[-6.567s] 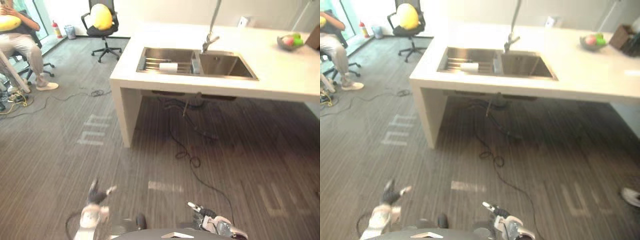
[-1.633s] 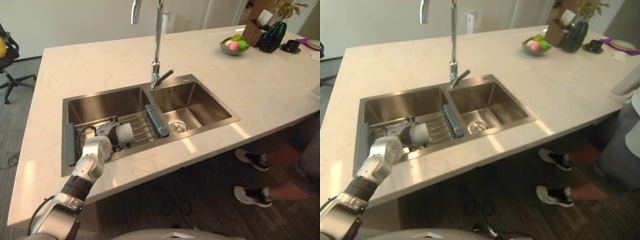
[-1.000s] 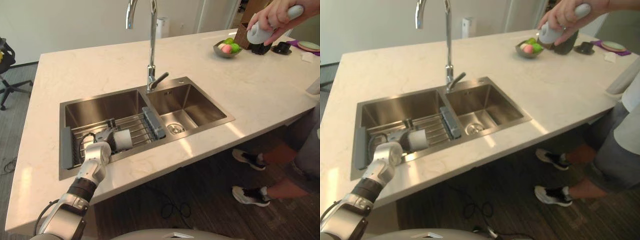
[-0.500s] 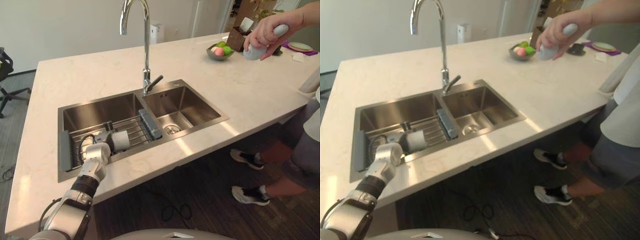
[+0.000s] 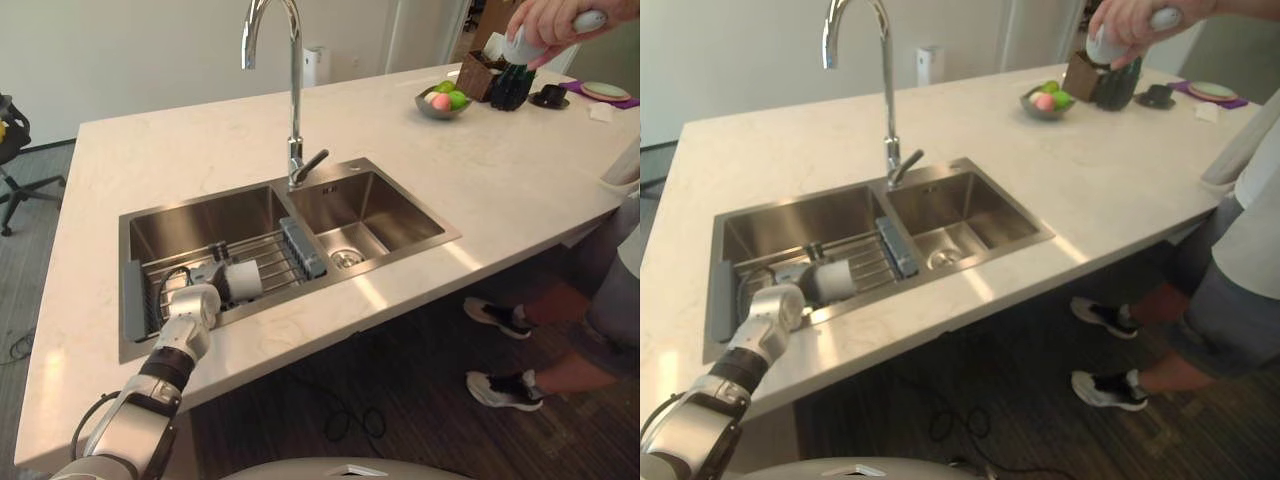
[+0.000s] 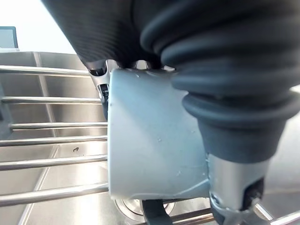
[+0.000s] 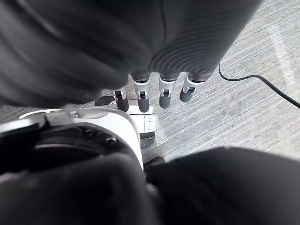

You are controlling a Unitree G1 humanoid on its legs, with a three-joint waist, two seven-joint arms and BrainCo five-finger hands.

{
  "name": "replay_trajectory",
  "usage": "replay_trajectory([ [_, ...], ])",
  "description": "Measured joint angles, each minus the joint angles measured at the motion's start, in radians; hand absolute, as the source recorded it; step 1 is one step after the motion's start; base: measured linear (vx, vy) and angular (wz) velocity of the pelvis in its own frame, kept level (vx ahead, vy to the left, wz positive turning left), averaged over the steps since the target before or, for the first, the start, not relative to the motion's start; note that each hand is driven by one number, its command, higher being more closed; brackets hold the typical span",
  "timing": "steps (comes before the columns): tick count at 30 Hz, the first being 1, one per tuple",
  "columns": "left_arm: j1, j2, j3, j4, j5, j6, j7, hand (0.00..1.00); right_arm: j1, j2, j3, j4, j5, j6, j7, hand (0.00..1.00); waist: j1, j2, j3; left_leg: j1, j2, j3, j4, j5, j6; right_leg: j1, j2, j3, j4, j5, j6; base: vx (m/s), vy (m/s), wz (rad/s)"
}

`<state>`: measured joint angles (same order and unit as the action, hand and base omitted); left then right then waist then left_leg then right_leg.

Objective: Walk over to the sink, pick up the cup, carry it to the dishwasher, place the cup inside the dishwasher, then close the dishwasher door

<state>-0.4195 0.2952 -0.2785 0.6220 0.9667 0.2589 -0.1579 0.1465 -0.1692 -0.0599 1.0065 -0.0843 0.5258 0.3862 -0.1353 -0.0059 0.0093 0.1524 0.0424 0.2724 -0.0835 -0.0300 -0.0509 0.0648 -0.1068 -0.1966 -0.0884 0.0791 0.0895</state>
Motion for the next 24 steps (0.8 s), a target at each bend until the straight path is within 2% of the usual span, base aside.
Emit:
replay_trajectory([
  [6,-0.007,0.006,0.001,-0.025,-0.239,0.002,0.106,1.00,0.012,-0.001,0.013,0.001,0.001,0.001,-0.005,0.00,-0.008,0.005,-0.001,-0.003,-0.001,0.000,0.000,0.002,0.002,-0.011,0.000,0.000,0.000,0.001,-0.002,0.00,0.000,0.00],
  [10,0.056,-0.004,0.002,-0.169,-0.398,-0.025,0.155,1.00,0.021,-0.001,0.026,0.001,0.011,0.001,-0.024,0.00,-0.005,0.007,-0.002,-0.012,0.001,-0.004,0.000,0.005,0.008,-0.018,0.000,-0.005,0.000,0.005,-0.007,0.02,0.000,0.01],
  [12,0.103,-0.004,0.002,-0.263,-0.486,-0.049,0.163,1.00,0.033,0.002,0.047,0.000,0.040,0.001,-0.027,0.00,-0.004,-0.004,0.004,-0.012,0.003,-0.016,0.001,0.007,0.009,-0.009,-0.001,-0.013,0.000,0.005,-0.007,0.07,0.005,0.09],
  [14,0.117,-0.003,0.003,-0.318,-0.542,-0.052,0.171,1.00,0.038,0.005,0.048,0.001,0.042,0.001,-0.027,0.00,0.000,-0.009,0.008,-0.014,0.003,-0.021,0.005,0.007,0.009,-0.008,-0.002,-0.019,0.001,0.005,-0.006,0.06,0.008,0.12],
  [17,0.130,-0.002,0.020,-0.453,-0.696,-0.058,0.182,1.00,0.047,0.004,0.048,0.004,0.057,0.001,-0.027,0.00,0.014,-0.010,0.009,-0.010,0.003,-0.028,0.005,0.006,0.009,0.004,-0.005,-0.041,0.005,0.005,-0.006,0.04,0.014,0.12],
  [20,0.133,-0.002,0.080,-0.562,-0.934,-0.097,0.234,1.00,0.047,0.002,0.048,0.021,0.082,0.001,-0.027,0.00,0.035,-0.011,0.009,-0.009,0.002,-0.030,0.005,0.007,0.010,0.007,-0.008,-0.047,0.003,0.005,-0.006,0.00,0.003,0.01],
  [23,0.151,-0.005,0.138,-0.634,-1.091,-0.143,0.278,1.00,0.049,0.001,0.048,0.031,0.097,0.001,-0.026,0.00,0.050,-0.011,0.009,-0.002,0.002,-0.031,0.005,0.011,0.013,0.014,-0.009,-0.058,0.001,0.005,-0.006,-0.04,-0.011,0.01],
  [24,0.158,-0.006,0.151,-0.654,-1.112,-0.153,0.285,1.00,0.050,0.001,0.047,0.031,0.098,0.001,-0.026,0.00,0.050,-0.011,0.009,0.000,0.002,-0.032,0.003,0.012,0.013,0.017,-0.009,-0.061,0.000,0.005,-0.006,-0.05,-0.012,0.09],
])
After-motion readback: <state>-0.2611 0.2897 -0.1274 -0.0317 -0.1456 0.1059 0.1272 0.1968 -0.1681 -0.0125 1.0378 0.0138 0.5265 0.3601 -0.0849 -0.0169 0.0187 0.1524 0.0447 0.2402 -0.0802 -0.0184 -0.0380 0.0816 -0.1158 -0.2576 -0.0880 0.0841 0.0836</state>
